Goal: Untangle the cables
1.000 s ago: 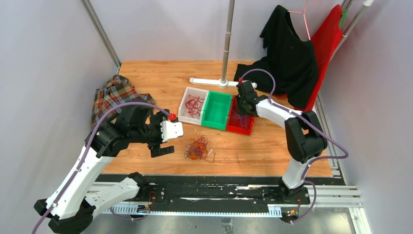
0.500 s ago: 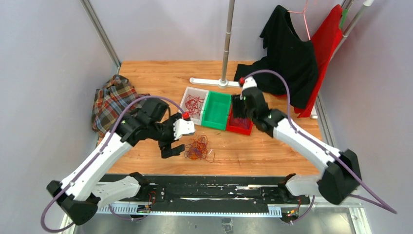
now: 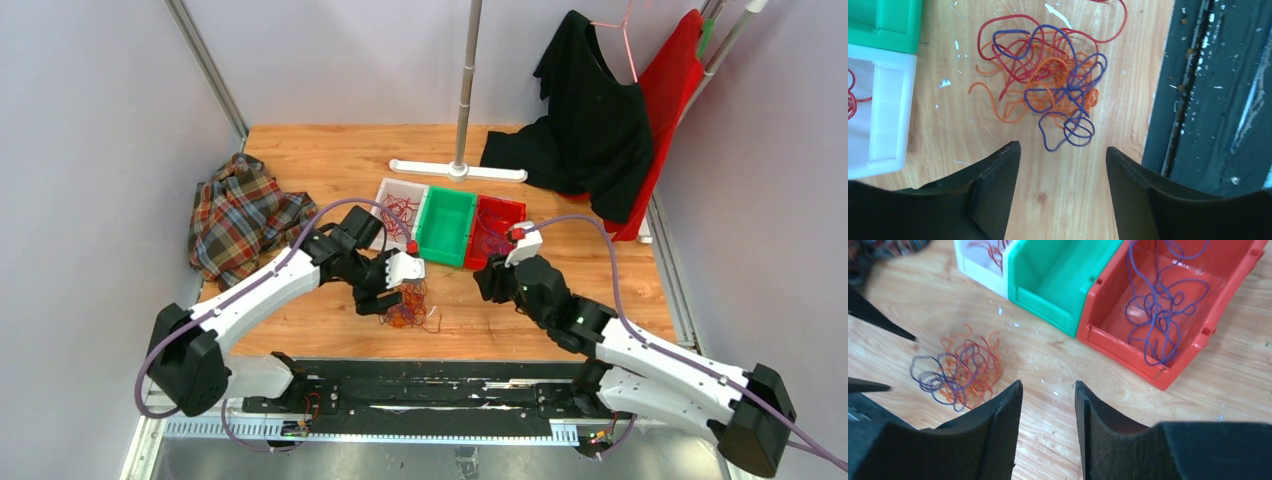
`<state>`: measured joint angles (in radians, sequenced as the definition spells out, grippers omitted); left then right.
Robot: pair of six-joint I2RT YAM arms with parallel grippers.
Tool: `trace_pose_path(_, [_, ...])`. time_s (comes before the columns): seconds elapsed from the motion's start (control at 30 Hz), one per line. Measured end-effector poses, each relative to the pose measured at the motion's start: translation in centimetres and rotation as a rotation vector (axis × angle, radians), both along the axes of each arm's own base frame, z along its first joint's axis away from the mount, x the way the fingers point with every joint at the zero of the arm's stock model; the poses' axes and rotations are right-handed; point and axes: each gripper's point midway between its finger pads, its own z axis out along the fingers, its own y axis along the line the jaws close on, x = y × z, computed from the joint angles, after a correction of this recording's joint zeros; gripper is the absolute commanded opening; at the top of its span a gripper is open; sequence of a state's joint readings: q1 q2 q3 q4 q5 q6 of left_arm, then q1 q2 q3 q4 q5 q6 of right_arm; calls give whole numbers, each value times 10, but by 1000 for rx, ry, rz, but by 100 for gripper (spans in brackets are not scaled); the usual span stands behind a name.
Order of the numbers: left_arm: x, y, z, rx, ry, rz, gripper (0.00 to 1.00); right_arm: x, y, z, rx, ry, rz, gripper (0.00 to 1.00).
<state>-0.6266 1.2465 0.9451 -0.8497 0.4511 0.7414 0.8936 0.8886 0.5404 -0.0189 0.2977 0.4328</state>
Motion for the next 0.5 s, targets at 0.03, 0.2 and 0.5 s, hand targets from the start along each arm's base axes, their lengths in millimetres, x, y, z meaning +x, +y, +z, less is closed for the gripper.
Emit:
trace_pose_path(0.03, [4, -2, -4, 5, -4, -1, 65, -1, -1, 5, 31, -18, -12, 45])
trace_pose_path(0.2, [13, -8, -23, 35, -20, -6, 34, 3, 1, 30, 117, -82, -32, 47])
trace_pose_path(0.5, [24, -3, -19, 50, -96, 15, 1, -6, 38, 42, 174, -117, 111, 51])
